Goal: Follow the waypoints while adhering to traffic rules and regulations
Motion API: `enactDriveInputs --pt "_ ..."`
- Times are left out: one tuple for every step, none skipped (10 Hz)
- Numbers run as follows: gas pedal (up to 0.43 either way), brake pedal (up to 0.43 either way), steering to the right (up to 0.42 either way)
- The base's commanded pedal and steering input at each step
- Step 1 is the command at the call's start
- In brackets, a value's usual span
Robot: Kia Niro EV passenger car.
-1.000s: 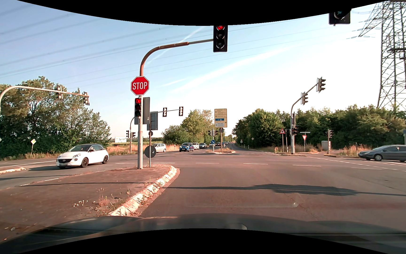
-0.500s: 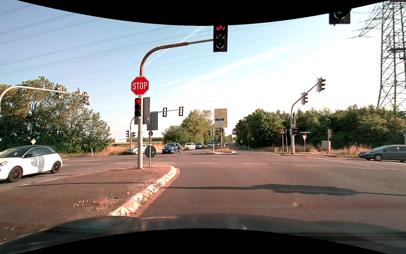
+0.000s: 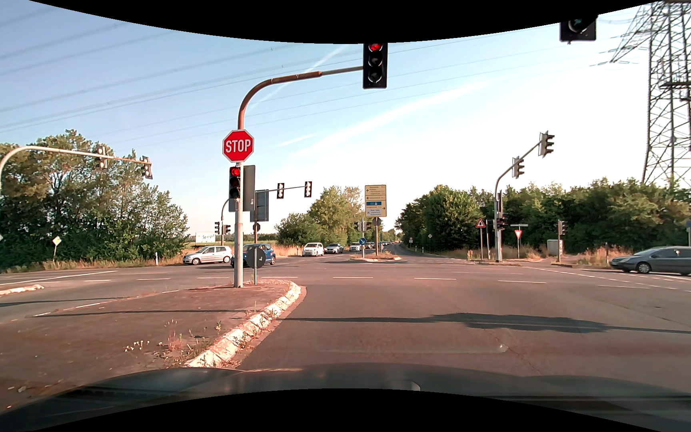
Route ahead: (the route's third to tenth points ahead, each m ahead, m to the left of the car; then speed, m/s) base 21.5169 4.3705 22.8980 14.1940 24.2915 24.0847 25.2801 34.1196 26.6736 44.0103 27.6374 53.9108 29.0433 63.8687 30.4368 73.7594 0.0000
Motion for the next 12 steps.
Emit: enactDriveInputs --pt "0.000 0.287 -0.002" --pt "0.000 0.287 -0.002" --pt "0.000 0.287 -0.002" --pt "0.000 0.280 -0.002" --pt "0.000 0.287 -0.002" --pt "0.000 0.287 -0.002" --pt "0.000 0.287 -0.002" --pt "0.000 0.287 -0.002" --pt "0.000 0.287 -0.002" --pt "0.000 0.287 -0.002" --pt "0.000 0.287 -0.002" --pt "0.000 0.287 -0.002"
